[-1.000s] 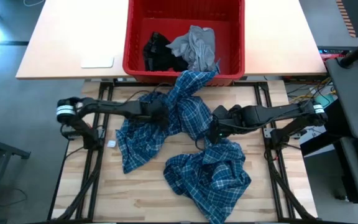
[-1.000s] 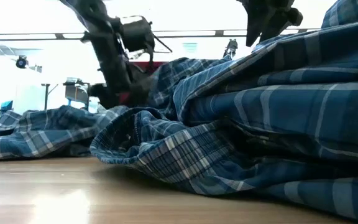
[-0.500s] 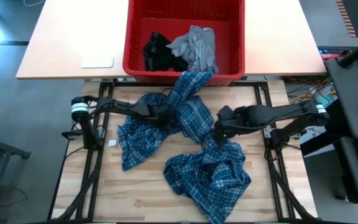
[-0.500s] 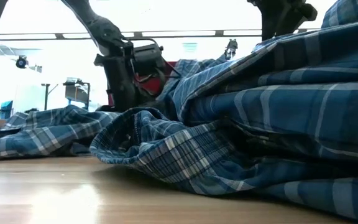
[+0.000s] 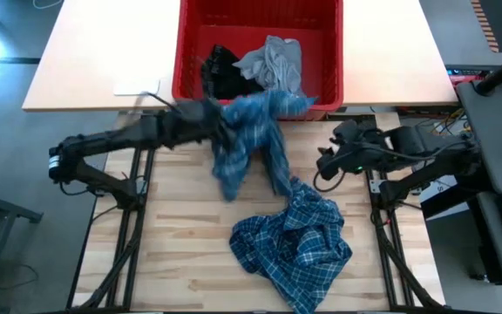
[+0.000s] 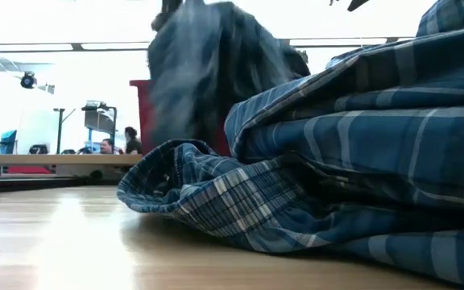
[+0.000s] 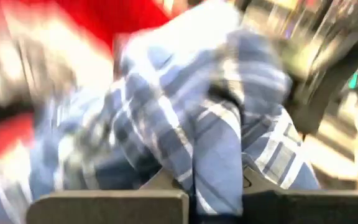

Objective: Fold Laundry from Bin
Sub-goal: Fold the blue patterned pants

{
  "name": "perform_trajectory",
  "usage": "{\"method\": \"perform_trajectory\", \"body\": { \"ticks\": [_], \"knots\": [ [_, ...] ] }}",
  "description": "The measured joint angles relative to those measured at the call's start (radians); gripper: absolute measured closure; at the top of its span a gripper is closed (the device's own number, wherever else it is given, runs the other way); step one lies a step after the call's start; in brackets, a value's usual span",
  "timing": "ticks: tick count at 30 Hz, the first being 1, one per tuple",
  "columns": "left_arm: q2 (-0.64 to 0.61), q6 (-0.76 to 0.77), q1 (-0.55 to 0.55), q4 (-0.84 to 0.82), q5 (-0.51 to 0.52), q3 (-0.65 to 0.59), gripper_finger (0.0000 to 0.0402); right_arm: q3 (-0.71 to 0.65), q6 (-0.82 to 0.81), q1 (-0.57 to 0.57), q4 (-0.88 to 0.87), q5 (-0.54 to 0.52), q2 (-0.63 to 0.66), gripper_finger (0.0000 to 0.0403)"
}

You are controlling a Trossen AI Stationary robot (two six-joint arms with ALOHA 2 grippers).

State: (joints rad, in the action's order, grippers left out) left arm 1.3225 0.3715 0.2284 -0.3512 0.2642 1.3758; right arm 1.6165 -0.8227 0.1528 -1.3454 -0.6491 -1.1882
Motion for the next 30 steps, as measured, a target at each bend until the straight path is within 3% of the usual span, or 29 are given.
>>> {"method": "perform_trajectory", "body": {
  "ticks": [6,14,16,19,23,30],
  "knots": [
    [0.067,-0.232,0.080,0.103,0.016,0.365,0.0400,0.000,0.045,0.000,0.002,-0.017,0.034,0.0193],
    [0.405,-0.338,0.312,0.090,0.016,0.983,0.0401,0.000,0.119,0.000,0.001,0.002,0.026,0.0193],
    [0.422,-0.326,0.376,0.265,0.009,0.919,0.0401,-0.001,0.128,0.000,-0.001,0.016,0.018,0.0193],
    [0.441,-0.192,0.476,0.344,0.014,0.817,0.0401,-0.007,0.131,0.002,-0.011,0.025,0.013,0.0193],
    [0.496,-0.007,0.567,0.294,0.008,0.719,0.0390,-0.012,0.136,0.002,-0.011,0.029,0.009,0.0193],
    [0.546,-0.001,0.576,0.185,-0.025,0.635,0.0326,-0.013,0.153,0.002,-0.012,0.027,0.009,0.0193]
  ]
}}
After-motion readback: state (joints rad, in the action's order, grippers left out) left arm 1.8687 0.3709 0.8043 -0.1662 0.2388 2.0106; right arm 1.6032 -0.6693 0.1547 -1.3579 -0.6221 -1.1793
